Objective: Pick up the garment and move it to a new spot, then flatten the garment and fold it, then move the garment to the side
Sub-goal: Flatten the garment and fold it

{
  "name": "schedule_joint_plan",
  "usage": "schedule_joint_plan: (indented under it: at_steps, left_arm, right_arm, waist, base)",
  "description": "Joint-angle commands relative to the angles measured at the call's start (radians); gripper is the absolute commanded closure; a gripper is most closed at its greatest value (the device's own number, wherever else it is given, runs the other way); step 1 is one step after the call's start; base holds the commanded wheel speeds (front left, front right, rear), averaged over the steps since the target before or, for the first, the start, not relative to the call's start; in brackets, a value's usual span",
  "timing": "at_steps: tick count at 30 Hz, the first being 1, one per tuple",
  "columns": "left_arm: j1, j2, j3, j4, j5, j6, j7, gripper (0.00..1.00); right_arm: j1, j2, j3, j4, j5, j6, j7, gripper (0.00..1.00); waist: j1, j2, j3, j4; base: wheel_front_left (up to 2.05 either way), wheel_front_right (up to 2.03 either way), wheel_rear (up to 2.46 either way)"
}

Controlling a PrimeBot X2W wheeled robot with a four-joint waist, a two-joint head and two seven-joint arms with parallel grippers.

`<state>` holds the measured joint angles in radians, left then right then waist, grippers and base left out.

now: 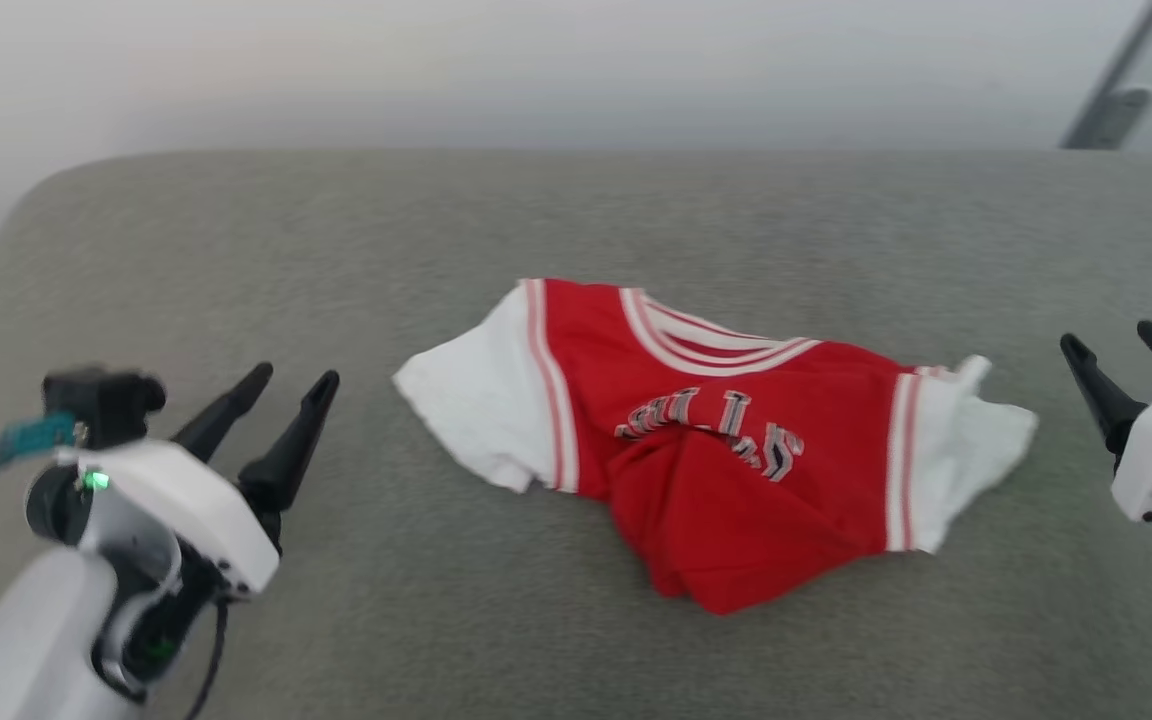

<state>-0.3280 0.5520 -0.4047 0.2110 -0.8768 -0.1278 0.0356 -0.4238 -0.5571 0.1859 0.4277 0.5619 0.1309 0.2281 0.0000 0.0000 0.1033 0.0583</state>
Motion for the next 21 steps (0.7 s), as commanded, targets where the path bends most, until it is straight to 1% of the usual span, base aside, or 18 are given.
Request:
schedule_joint_plan:
  at_steps: [1, 4, 6, 11, 15, 17, 21]
  left_arm:
    - [-0.026, 0.011, -0.011, 0.006, -0.010, -0.004, 0.020, 0.00]
    - [-0.090, 0.035, -0.046, 0.038, -0.038, -0.004, 0.092, 0.00]
    - [-0.130, 0.046, -0.073, 0.070, -0.052, -0.004, 0.143, 0.00]
    - [-0.227, 0.052, -0.129, 0.182, -0.090, -0.004, 0.267, 0.00]
    - [-0.299, 0.044, -0.172, 0.293, -0.083, -0.004, 0.360, 0.00]
    - [-0.329, 0.035, -0.184, 0.359, -0.090, -0.003, 0.407, 0.00]
    - [-0.393, 0.027, -0.218, 0.478, -0.059, -0.002, 0.452, 0.00]
  right_arm:
    - [0.023, 0.016, -0.017, -0.019, -0.020, 0.000, -0.020, 0.00]
    - [0.081, 0.073, -0.102, -0.083, -0.076, 0.000, -0.072, 0.00]
    - [0.121, 0.123, -0.153, -0.127, -0.113, 0.000, -0.099, 0.00]
    - [0.208, 0.245, -0.248, -0.249, -0.216, 0.000, -0.146, 0.00]
    - [0.262, 0.331, -0.284, -0.340, -0.282, 0.000, -0.188, 0.00]
    - [0.276, 0.363, -0.294, -0.374, -0.306, 0.000, -0.210, 0.00]
    - [0.296, 0.417, -0.297, -0.421, -0.340, 0.000, -0.236, 0.00]
  waist:
    - [0.0000, 0.0000, -0.008, -0.043]
    - [0.0000, 0.0000, -0.010, -0.089]
    - [0.0000, 0.0000, -0.010, -0.117]
    - [0.0000, 0.0000, -0.004, -0.178]
    - [0.0000, 0.0000, 0.006, -0.217]
    - [0.0000, 0.0000, 0.014, -0.233]
    - [0.0000, 0.0000, 0.039, -0.263]
  base:
    - [0.00, 0.00, 0.00]
    - [0.00, 0.00, 0.00]
    - [0.00, 0.00, 0.00]
    - [0.00, 0.00, 0.00]
    - [0.00, 0.00, 0.00]
    - [0.00, 0.00, 0.00]
    - [0.00, 0.00, 0.00]
